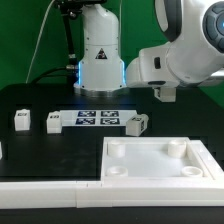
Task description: Assemble one leg
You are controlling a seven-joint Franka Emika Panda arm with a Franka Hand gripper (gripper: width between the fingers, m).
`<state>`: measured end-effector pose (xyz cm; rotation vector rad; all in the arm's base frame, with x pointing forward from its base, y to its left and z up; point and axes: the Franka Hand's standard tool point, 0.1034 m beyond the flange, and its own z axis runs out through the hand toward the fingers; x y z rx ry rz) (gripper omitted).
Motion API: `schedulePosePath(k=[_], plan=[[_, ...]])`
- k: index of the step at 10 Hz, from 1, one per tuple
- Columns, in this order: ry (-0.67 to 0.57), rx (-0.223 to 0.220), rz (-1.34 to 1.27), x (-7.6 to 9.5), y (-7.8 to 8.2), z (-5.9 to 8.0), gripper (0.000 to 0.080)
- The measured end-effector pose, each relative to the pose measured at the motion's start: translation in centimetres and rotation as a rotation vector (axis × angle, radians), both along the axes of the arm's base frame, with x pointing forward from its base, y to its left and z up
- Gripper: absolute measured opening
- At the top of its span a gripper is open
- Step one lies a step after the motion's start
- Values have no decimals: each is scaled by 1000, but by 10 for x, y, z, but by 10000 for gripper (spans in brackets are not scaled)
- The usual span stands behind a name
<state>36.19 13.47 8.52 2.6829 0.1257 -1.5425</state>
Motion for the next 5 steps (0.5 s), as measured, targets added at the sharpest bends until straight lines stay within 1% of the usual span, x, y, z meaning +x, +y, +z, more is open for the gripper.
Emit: schedulePosePath(k=[1, 2, 3, 5], plan=[[-101, 13, -7, 11, 3, -4, 288], [-185, 21, -12, 13, 3, -2, 288], [-305, 34, -19, 19, 4, -4, 290], [-493, 53, -24, 25, 2, 1, 290]])
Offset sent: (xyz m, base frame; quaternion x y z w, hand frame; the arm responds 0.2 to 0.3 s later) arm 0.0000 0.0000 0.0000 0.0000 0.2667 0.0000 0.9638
